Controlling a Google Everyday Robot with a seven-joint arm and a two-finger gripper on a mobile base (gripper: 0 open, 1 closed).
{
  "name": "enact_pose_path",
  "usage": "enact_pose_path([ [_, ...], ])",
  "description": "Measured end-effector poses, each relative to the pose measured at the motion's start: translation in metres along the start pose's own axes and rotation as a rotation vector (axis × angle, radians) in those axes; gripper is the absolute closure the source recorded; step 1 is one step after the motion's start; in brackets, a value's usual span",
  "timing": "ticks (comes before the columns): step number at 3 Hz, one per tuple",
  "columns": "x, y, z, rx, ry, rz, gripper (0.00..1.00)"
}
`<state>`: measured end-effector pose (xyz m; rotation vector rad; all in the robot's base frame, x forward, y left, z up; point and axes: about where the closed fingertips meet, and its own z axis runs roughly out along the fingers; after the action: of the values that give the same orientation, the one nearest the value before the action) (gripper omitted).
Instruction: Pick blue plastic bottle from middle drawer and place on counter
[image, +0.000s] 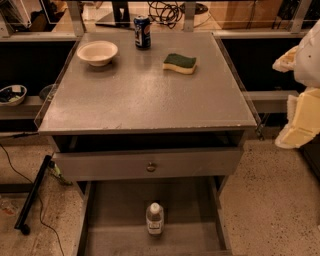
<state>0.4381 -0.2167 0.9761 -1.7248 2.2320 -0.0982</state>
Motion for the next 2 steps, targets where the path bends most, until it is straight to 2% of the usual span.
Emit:
enact_pose_path([
  [1,0.000,0.000,-0.001,0.004,-0.004,0.002,0.00],
  [2,0.011,0.010,0.017,-0.045,-0.015,0.047,0.00],
])
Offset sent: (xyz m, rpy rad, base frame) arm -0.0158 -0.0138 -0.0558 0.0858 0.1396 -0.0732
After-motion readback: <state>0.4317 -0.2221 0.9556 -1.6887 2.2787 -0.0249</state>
